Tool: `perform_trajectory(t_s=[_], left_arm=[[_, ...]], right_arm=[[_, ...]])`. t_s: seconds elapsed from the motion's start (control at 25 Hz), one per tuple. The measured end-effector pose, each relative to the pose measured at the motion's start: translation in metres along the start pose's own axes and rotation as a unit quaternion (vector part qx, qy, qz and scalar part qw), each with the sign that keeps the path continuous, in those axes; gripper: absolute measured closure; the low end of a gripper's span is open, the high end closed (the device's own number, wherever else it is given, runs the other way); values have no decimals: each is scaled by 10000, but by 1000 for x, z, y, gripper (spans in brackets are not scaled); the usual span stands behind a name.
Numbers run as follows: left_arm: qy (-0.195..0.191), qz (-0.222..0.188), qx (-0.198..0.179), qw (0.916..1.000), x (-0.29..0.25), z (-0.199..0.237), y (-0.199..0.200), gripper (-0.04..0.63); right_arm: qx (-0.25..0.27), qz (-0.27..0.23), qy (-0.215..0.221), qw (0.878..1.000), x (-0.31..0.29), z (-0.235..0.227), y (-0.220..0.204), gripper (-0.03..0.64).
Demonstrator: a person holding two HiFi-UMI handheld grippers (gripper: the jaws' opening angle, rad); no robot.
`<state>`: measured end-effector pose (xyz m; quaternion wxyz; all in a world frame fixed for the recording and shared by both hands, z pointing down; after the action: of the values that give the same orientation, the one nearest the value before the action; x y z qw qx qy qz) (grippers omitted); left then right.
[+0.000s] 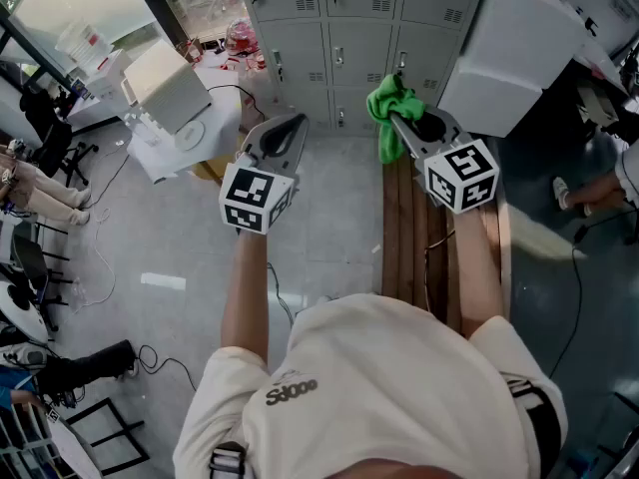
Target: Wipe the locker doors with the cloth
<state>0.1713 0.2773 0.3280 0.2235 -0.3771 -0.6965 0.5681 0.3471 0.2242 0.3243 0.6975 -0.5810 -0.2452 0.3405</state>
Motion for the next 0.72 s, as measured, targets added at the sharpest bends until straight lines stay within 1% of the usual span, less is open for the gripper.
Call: perform_trajectory(t_s=[0.2, 0.36, 0.48, 0.6, 0.72], left_arm=[[62, 58, 16, 10000, -7, -8, -1, 580], [177, 135, 164, 9996, -14, -16, -10, 580], [247, 200, 239, 9992, -20, -17, -18, 580], [290, 243, 286, 9989, -24, -7, -26, 580], [367, 231, 355, 9984, -31, 18, -38, 580]], right_arm=[[-3, -41, 76, 10000, 5, -12, -5, 560], [-9, -52, 191, 9998, 8, -22, -16, 558], [-261, -27, 312, 9992, 2, -29, -23, 558], [-505, -41, 368, 9980, -12, -33, -29, 558], [-607, -82, 381, 9974, -39, -37, -32, 558]])
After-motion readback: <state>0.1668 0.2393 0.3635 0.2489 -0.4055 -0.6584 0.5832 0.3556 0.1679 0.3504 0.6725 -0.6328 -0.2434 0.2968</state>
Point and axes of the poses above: the fingertips, and each gripper's own axes: x backward along the fingers, z to its left, y out of its top, the point moved 3 cm from there along x, backward along the fingers, and after that the axes turned 13 degrees about -y, right-handed, at the moved point
